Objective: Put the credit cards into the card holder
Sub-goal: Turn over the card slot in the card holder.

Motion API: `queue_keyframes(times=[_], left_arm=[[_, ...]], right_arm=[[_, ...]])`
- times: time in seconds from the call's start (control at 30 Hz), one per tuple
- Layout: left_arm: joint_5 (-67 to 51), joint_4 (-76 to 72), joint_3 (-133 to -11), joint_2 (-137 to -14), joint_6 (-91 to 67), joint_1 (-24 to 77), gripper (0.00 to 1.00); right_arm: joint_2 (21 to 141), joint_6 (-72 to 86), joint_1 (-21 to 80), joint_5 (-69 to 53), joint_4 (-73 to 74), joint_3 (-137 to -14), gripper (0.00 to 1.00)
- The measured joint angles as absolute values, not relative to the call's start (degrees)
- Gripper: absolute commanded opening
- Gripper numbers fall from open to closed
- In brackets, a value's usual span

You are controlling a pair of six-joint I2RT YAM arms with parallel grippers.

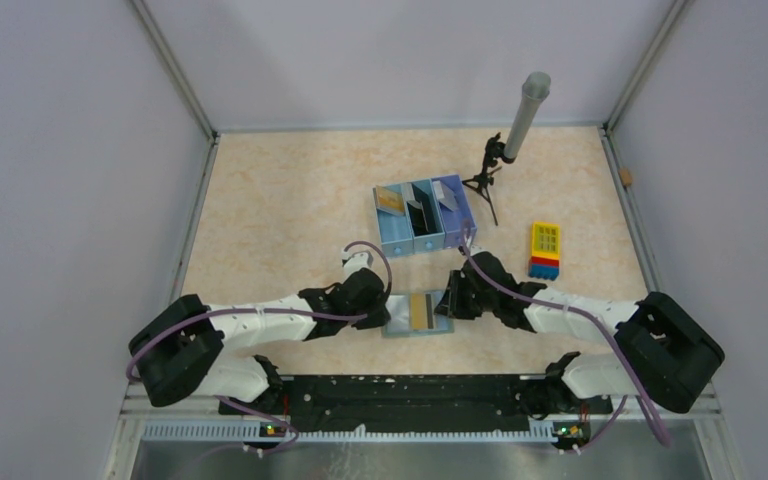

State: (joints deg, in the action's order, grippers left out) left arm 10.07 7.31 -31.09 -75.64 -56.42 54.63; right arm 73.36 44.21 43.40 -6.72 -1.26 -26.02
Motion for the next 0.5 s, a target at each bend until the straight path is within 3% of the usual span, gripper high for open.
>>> queue_keyframes(times=[0.5], left_arm=[[10.07, 7.33, -31.09, -75.66, -56.40, 54.63, 0.27]], right_arm=[[71.83, 46.24, 43.40, -9.15, -3.64, -25.91, 0.20]])
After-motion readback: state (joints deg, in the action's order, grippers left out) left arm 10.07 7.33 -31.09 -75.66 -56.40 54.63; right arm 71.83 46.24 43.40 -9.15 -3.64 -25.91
